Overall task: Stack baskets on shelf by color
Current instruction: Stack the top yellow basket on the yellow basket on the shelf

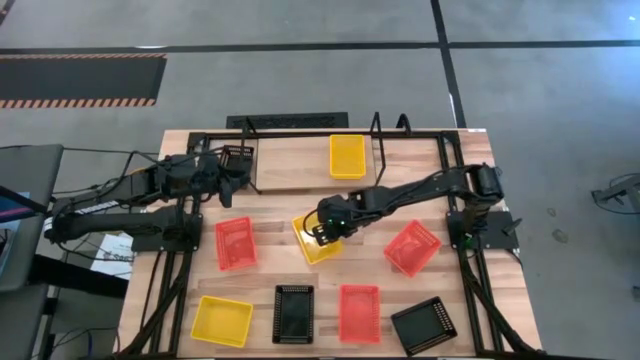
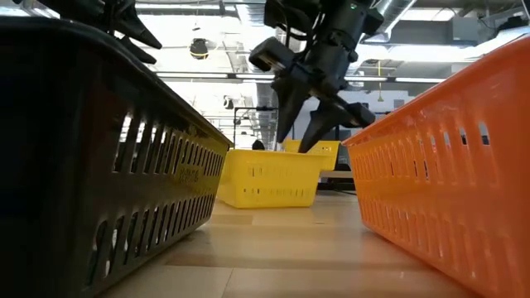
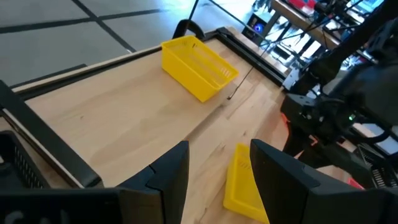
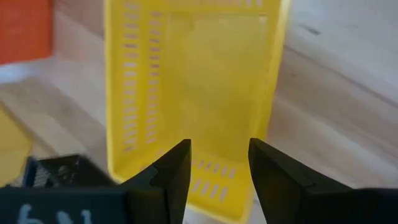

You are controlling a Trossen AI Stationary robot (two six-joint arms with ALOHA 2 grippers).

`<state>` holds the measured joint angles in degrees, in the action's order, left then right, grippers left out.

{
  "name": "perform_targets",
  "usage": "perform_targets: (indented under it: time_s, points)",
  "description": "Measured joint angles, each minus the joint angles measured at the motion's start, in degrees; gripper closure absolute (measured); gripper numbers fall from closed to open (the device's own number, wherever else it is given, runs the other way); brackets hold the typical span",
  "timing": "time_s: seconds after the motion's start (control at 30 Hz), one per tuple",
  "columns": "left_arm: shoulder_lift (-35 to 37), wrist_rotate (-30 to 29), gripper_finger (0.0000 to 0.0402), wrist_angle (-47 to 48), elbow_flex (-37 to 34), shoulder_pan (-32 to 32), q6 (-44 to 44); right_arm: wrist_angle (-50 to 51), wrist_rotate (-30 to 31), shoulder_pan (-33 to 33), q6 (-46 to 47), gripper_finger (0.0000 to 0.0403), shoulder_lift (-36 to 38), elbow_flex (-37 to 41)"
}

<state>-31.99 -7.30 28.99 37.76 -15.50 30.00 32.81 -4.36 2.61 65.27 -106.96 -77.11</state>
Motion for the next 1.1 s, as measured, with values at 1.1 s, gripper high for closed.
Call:
perform_targets:
  time_s: [1.1]
  points:
    - [0.0, -1.0, 0.0244, -0.2, 0.0, 0.0, 1.1, 13.8, -1.5, -2.1, -11.8, 0.0222, -4.5, -7.8]
